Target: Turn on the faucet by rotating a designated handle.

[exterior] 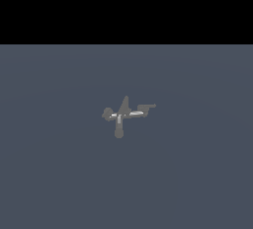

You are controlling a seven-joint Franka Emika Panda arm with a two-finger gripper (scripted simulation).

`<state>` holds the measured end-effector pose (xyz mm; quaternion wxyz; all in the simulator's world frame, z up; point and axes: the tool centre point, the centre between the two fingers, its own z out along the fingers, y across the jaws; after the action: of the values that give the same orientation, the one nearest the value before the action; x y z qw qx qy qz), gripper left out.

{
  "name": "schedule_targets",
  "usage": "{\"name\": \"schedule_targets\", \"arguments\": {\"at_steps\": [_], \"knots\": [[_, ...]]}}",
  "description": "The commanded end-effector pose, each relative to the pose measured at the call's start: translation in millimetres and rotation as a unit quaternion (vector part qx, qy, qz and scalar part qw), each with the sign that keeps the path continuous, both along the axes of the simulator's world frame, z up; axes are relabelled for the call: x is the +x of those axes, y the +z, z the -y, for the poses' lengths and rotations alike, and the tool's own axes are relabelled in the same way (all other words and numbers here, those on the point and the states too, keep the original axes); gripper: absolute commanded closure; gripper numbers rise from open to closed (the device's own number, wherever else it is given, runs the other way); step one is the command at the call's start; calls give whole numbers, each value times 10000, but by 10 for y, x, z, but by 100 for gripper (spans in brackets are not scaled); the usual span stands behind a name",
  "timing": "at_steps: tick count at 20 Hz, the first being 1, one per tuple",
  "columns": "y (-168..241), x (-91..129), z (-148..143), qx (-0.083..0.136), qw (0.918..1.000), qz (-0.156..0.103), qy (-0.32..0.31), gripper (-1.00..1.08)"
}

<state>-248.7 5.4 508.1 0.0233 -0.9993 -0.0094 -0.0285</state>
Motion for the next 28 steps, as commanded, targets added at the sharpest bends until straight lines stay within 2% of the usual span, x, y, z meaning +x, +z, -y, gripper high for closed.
{"name": "schedule_targets", "arguments": {"at_steps": [1,9,17,23,28], "knots": [[0,0,0,0,10000,0,0,108],[-122,96,-47,2,9998,-11,-201,108],[-491,395,-164,8,9968,-45,-803,108],[-900,738,-252,16,9892,-82,-1462,108],[-1284,1068,-294,24,9783,-117,-2071,108]]}}
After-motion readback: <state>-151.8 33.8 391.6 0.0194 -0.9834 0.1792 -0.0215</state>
